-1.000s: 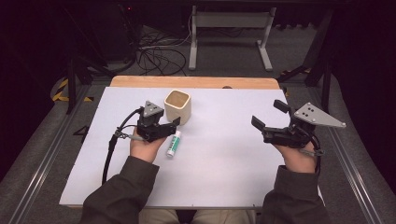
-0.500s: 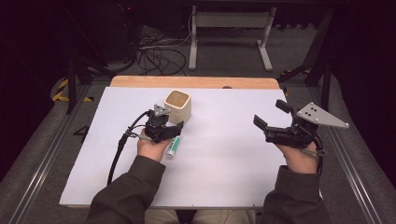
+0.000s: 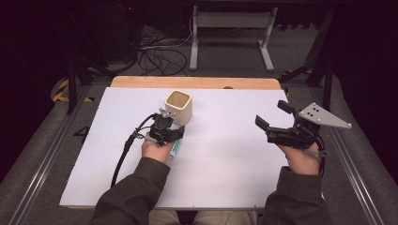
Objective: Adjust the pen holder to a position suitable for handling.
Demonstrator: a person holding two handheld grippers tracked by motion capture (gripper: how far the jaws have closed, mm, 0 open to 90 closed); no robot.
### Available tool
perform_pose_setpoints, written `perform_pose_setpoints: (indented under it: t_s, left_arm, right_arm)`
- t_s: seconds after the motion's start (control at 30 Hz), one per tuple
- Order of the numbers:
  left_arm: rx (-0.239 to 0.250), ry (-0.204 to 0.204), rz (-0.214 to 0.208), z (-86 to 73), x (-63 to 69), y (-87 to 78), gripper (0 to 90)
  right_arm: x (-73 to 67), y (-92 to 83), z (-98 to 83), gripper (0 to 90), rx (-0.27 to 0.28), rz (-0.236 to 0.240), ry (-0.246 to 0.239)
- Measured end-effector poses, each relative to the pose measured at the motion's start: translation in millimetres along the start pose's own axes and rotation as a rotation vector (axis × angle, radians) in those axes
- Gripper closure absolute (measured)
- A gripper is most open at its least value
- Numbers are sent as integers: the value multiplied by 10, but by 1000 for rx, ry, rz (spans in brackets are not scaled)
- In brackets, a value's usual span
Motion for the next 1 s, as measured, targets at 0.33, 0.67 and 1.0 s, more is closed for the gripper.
perform_pose_setpoints:
  t_s: [0.33,0.67,1.0]
  left_arm:
    - [-52,0,6,-71,49,73,437]
    - [-81,18,27,-127,62,140,457]
    - [-119,28,38,-192,71,202,504]
  right_arm:
    - [-8,6,0,65,-4,2,5]
    - [-9,9,-3,65,-8,1,7]
    - [-10,9,-2,65,-10,3,9]
Point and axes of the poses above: each handheld gripper's, and its own axes: y roughly forward along the jaws, z roughly out of its top, x roughly to its right, the point moved 8 cm from there along y, roughly forward along the jaws, and after that the axes turned 8 degrees about z, right-handed, at the moved point
